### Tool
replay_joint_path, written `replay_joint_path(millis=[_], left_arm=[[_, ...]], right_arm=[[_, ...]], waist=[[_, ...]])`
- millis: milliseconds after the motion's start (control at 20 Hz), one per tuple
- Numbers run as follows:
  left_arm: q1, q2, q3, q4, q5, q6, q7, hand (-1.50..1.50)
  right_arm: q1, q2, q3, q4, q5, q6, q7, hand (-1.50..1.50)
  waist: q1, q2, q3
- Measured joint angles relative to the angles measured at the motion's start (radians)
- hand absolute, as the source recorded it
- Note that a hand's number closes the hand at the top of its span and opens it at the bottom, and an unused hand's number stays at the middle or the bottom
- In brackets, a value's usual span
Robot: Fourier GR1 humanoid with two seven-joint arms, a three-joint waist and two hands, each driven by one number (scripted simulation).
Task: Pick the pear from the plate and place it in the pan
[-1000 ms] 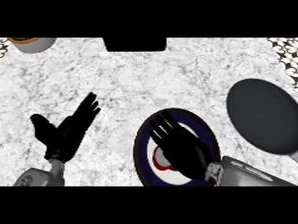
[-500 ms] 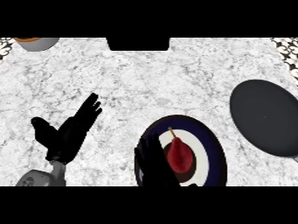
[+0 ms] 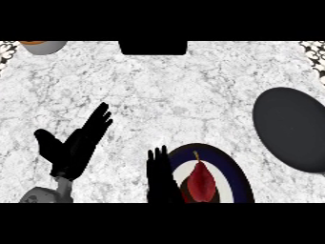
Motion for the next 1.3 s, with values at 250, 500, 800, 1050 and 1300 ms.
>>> replay_joint_path(millis=[250,500,800,1050,1300], left_arm=[[0.019,-0.007,0.006,-0.034,-0.010,0.001,0.012,0.00],[0.004,-0.017,0.031,-0.027,-0.017,-0.009,0.031,0.00],[0.014,-0.043,0.032,-0.021,-0.051,-0.020,0.025,0.00],[-0.012,-0.051,0.058,-0.009,-0.055,-0.035,0.043,0.00],[-0.004,-0.059,0.069,-0.011,-0.060,-0.044,0.047,0.00]], right_arm=[[-0.014,-0.043,-0.033,0.014,0.050,-0.004,-0.013,-1.50],[-0.010,-0.081,-0.079,0.035,0.077,-0.037,-0.066,-1.50],[-0.013,-0.094,-0.139,0.104,0.122,-0.105,-0.127,1.50],[-0.045,-0.105,-0.164,0.146,0.163,-0.169,-0.217,1.50],[-0.055,-0.094,-0.170,0.222,0.219,-0.251,-0.245,1.50]], waist=[[0.000,0.005,-0.002],[-0.002,0.007,-0.004],[-0.004,0.009,-0.007],[-0.003,0.012,-0.008],[-0.003,0.012,-0.010]])
